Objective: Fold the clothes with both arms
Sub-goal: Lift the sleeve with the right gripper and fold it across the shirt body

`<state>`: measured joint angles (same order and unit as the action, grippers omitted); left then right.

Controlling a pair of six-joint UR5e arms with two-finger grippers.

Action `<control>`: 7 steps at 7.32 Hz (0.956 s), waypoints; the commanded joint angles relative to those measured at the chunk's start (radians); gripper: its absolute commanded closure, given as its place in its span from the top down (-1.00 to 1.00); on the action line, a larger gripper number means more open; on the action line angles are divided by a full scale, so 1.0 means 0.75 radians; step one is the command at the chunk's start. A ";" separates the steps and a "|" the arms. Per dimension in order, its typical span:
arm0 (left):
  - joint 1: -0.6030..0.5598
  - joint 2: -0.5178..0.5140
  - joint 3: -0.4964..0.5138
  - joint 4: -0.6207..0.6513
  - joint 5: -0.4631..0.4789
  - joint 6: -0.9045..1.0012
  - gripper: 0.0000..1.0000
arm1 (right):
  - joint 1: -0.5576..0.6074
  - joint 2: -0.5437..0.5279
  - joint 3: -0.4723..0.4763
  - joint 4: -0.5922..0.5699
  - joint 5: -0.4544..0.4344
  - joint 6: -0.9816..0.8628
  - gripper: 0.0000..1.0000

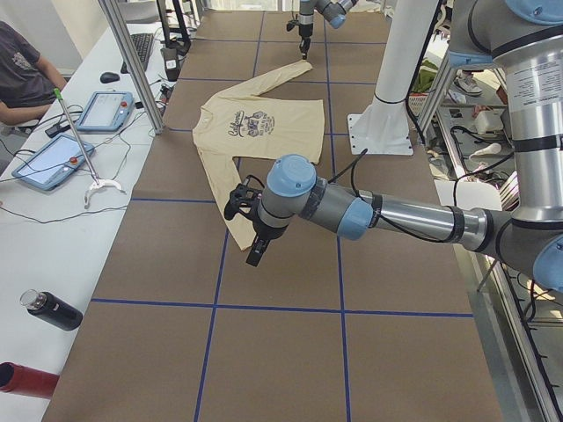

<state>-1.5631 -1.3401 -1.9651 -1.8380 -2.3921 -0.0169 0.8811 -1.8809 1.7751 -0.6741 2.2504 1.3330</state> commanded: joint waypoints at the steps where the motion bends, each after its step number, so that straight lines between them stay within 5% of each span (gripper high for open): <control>1: 0.000 -0.001 -0.006 -0.004 -0.044 0.000 0.99 | 0.132 0.242 0.030 -0.186 0.092 0.000 -1.00; 4: 0.000 -0.001 -0.035 0.002 -0.061 0.002 0.99 | 0.148 0.753 0.132 -0.815 0.070 0.012 -1.00; 6: 0.000 -0.001 -0.033 0.000 -0.059 0.002 0.99 | 0.067 1.168 0.112 -1.170 -0.138 0.132 -1.00; 7: 0.000 -0.003 -0.031 -0.002 -0.059 0.000 0.99 | -0.030 1.296 0.066 -1.197 -0.301 0.147 -1.00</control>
<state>-1.5631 -1.3411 -1.9895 -1.8379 -2.4364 -0.0156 0.9352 -1.0651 1.8557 -1.4882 2.1637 1.4114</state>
